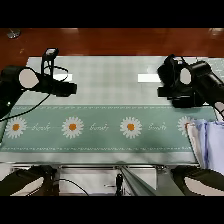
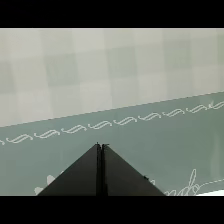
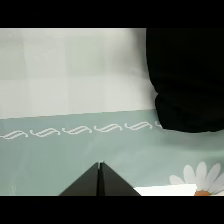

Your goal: Fold the shirts.

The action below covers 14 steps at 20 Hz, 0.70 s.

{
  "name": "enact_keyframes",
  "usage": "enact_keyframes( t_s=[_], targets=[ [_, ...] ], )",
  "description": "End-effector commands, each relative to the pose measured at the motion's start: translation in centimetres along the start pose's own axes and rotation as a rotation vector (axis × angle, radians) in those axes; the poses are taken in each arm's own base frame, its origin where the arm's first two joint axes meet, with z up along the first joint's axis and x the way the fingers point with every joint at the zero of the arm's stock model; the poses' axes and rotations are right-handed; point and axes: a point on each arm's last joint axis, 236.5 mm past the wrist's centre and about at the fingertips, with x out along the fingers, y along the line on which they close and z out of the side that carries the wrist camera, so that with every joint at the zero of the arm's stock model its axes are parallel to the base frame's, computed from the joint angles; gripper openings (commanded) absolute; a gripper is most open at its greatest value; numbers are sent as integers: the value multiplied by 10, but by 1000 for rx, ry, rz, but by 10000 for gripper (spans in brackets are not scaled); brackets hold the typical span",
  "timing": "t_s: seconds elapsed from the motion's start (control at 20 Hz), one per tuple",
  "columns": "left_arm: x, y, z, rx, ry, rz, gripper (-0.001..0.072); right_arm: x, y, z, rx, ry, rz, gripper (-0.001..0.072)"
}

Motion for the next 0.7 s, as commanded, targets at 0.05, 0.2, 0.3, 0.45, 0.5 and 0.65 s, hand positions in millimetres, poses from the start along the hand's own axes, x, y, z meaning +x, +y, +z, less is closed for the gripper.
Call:
enact_keyframes(
  t_s=[0.05,0.2,0.3,0.45,0.5,0.65],
  targets=[
    [0,0,0,0,1,0,25,0,0,0,0,1,0,22],
    [0,0,0,0,1,0,24,0,0,0,-1,1,0,22],
    [0,0,0,0,1,0,25,0,0,0,0,1,0,22],
    [0,0,0,0,1,0,25,0,0,0,0,0,0,22],
    [0,0,0,0,0,0,25,0,2,4,0,-16,6,22],
    [0,0,5,0,-23,-2,25,-4,15,39,0,-166,62,22]
  ],
)
